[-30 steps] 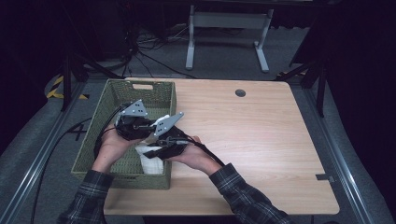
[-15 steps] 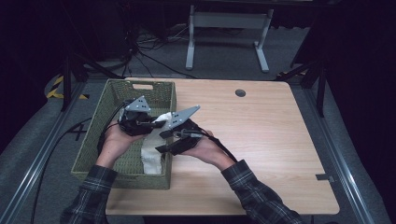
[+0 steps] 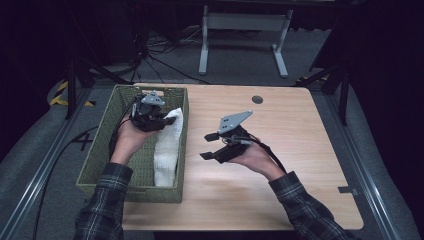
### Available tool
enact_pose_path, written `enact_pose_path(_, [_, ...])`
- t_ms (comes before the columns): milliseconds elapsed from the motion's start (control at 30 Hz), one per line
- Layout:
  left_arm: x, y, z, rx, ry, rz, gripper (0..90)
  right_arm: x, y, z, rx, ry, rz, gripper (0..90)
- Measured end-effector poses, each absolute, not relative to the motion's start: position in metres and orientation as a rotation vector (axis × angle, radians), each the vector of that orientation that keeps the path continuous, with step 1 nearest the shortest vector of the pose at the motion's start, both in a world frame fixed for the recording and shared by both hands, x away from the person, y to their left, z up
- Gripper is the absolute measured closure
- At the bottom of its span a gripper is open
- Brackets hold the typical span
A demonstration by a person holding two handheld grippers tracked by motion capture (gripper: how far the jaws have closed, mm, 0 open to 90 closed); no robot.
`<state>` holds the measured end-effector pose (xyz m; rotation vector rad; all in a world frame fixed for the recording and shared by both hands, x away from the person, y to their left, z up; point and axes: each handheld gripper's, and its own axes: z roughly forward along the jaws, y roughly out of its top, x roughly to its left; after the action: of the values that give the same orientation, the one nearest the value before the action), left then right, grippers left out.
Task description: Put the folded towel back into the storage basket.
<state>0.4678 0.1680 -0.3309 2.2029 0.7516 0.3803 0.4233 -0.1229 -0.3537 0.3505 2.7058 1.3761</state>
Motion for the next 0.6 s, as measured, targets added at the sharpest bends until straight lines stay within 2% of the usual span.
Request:
enact_pose_path(67, [0.471, 0.168, -0.333, 2.201, 0.774, 0.391, 77.5, 0.423, -0.137, -0.356, 0.368, 2.701, 1.374, 34.1])
enact_pose_path(133, [0.473, 0.168, -0.334, 2.197, 0.799, 0.401, 73.0, 0.423, -0.149, -0.359, 0.384, 2.697, 1.371, 34.0])
enact_pose_path(267, [0.476, 0.166, -0.336, 2.179, 0.842, 0.406, 53.7, 0.422, -0.174, -0.368, 0.421, 2.700, 1.359, 33.0])
enact_pose_path(600, [0.463, 0.147, -0.329, 2.136, 0.806, 0.355, 35.6, 0.420, -0.213, -0.387, 0.461, 2.713, 1.305, 30.9])
